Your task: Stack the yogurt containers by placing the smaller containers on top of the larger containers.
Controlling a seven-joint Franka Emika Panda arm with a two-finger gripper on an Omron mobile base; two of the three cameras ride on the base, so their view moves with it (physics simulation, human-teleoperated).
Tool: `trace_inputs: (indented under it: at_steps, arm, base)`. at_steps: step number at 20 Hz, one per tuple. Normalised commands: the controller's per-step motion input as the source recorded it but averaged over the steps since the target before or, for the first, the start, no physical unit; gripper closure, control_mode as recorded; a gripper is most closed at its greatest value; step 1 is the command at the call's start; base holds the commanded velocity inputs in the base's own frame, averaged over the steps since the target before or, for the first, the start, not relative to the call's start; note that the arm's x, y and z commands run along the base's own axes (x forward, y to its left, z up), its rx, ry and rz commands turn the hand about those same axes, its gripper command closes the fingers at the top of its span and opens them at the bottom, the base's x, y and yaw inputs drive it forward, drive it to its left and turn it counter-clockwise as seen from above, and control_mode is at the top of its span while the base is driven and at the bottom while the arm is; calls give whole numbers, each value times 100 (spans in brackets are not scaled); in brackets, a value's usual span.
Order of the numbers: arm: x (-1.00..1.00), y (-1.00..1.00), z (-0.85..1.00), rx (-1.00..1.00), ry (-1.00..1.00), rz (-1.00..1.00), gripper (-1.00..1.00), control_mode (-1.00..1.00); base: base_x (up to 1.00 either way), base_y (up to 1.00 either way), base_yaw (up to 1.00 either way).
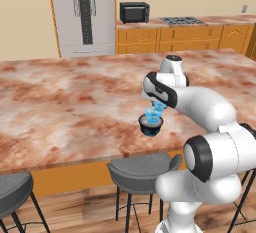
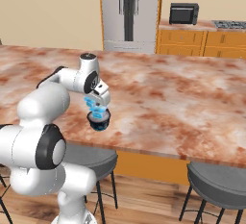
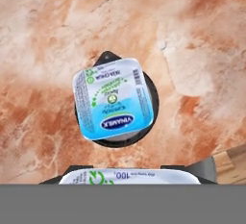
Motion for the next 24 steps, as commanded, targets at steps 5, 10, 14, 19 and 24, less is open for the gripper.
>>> trace_inputs:
  at_steps: [5, 10, 14, 19, 24]
  arm:
    - [7, -3, -9, 0, 0, 0, 100, -100]
    - [8, 0, -8, 0, 1, 0, 100, -100]
    - [13, 0, -9, 0, 2, 0, 100, -100]
    - [18, 0, -4, 0, 2, 0, 100, -100]
    - [17, 0, -1, 0, 1, 0, 100, -100]
  base:
    - [0, 0, 0]
    - [0, 0, 0]
    - [0, 0, 0]
    - [0, 0, 0]
    - [0, 0, 0]
